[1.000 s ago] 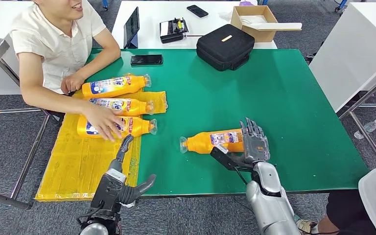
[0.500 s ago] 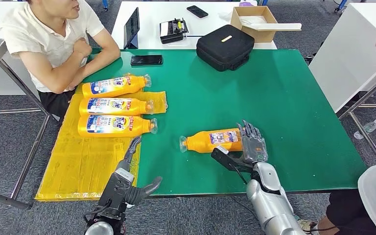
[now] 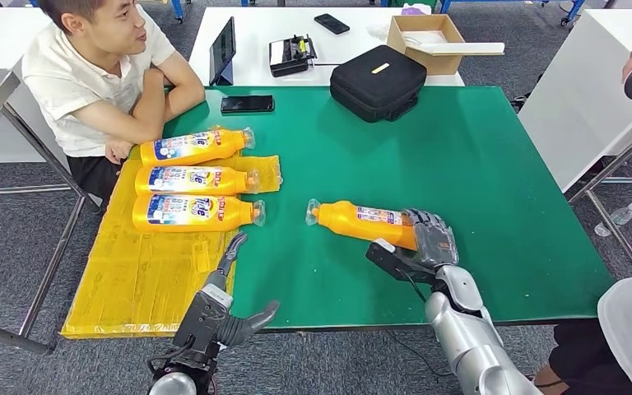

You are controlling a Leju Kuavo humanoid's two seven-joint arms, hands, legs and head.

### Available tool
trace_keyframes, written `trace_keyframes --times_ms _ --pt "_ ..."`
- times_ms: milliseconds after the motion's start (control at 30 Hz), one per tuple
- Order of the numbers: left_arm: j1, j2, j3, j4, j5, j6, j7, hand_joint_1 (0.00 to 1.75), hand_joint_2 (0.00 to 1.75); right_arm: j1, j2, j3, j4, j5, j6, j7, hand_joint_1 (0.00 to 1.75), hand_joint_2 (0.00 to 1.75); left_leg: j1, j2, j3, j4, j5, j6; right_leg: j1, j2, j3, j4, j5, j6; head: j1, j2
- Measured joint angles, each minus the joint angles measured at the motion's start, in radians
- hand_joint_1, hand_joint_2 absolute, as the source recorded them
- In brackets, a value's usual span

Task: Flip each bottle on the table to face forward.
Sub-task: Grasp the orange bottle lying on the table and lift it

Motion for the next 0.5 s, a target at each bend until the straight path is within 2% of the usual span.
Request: trace_keyframes --times_ms 367,500 --pt "-0.004 0.004 -0.014 0.005 0.004 0.000 -0.003 0.00 1.75 -0.002 -0.012 0.002 0.023 -0.040 0.001 -0.037 1.75 1.75 0.000 0.000 0.002 0.000 0.000 0.000 0.000 0.000 0.002 0.000 0.000 0.000 0.000 0.000" --pt "-0.004 0.005 -0.016 0.005 0.054 0.000 -0.011 0.00 1.75 0.013 -0.011 0.006 0.007 -0.089 0.002 -0.061 1.75 1.75 0.000 0.000 0.002 0.000 0.000 0.000 0.000 0.000 0.003 0.000 0.000 0.000 0.000 0.000"
